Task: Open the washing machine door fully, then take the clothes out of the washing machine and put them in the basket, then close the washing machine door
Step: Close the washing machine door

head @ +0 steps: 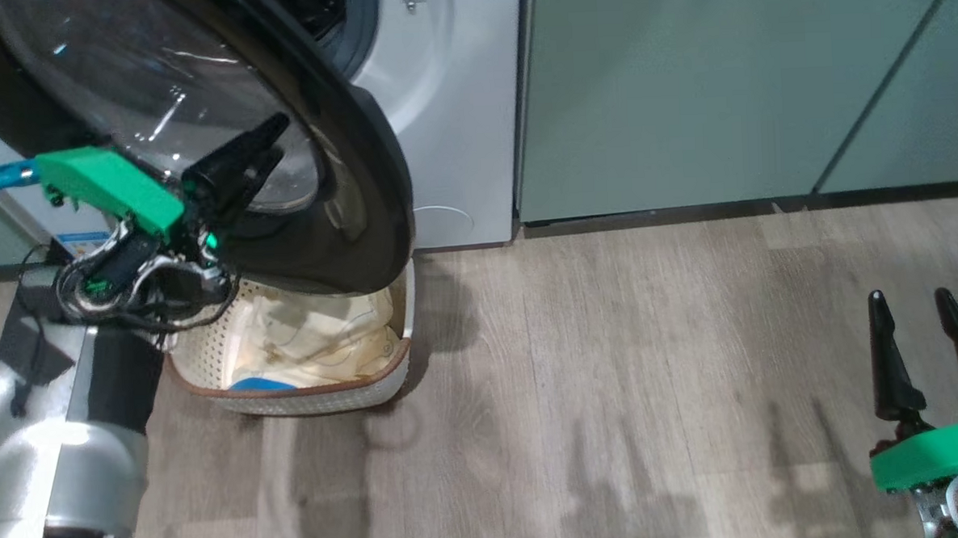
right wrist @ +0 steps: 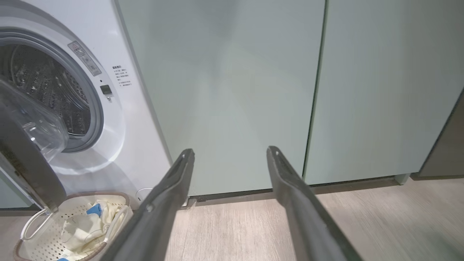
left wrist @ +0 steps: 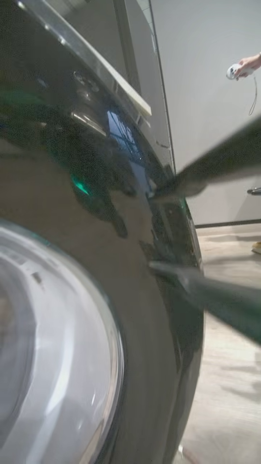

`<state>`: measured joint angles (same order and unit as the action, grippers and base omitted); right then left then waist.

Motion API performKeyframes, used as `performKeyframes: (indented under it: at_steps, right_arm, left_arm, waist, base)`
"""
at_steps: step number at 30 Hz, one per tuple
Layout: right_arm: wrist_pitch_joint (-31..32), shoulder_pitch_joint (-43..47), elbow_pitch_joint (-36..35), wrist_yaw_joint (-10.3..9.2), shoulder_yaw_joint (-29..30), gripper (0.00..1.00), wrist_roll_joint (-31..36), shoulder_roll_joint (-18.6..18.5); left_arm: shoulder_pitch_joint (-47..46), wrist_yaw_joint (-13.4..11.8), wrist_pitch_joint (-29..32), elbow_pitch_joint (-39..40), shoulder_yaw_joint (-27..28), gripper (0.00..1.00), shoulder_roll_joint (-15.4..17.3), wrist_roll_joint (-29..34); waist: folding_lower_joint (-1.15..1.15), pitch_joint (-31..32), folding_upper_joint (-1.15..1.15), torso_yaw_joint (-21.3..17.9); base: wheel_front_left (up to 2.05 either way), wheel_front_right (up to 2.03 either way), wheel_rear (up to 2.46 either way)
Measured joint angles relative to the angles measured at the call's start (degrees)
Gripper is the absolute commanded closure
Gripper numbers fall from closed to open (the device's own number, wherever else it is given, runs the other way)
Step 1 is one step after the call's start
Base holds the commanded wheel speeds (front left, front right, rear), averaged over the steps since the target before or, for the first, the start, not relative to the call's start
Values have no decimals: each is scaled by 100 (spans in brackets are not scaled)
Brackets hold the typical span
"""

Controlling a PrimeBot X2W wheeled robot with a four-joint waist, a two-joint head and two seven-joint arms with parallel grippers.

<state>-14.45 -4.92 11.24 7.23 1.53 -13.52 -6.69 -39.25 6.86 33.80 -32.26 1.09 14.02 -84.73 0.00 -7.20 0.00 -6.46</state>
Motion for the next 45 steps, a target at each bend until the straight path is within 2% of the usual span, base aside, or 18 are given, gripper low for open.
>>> performKeyframes:
  at_steps: [7,14,21,26,30,33,36,39,45]
  right_arm:
    - [0,1,1,0,-2,0,0,9]
    - [0,8,1,0,-3,0,0,56]
    - [0,126,7,0,-10,0,0,83]
    - [0,248,22,0,-9,0,0,108]
    - [0,248,22,0,-8,0,0,114]
    - [0,257,22,0,-7,0,0,125]
    - [0,326,20,0,-2,0,0,132]
    - [0,373,21,0,0,0,0,144]
    - [0,376,18,0,4,0,-1,147]
  left_arm:
    - [347,12,-520,151,-111,0,163,439]
    - [964,23,-1670,821,-420,0,364,982]
    - [1651,31,-3249,1234,-1191,0,712,1628]
    - [1968,54,-4367,1278,-1816,0,977,1853]
    - [2078,54,-4776,1138,-2220,0,1160,2178]
    - [2115,55,-4811,1092,-2262,0,1209,2405]
    - [2181,55,-4820,1129,-2009,0,1187,2965]
    - [2314,56,-4838,1281,-1601,0,1062,3531]
    - [2845,56,-4844,1502,-1074,0,679,4248]
  waist:
    - [0,71,0,183]
    - [0,163,0,313]
    - [0,323,0,349]
    - [-1,440,0,362]
    - [0,511,0,376]
    - [-1,542,0,375]
    - [0,557,0,383]
    - [-1,575,0,385]
    - [0,603,0,397]
  base:
    - [0,0,0]
    - [0,0,0]
    - [0,0,0]
    - [0,0,0]
    - [0,0,0]
    - [0,0,0]
    - [0,0,0]
    - [0,0,0]
    - [0,0,0]
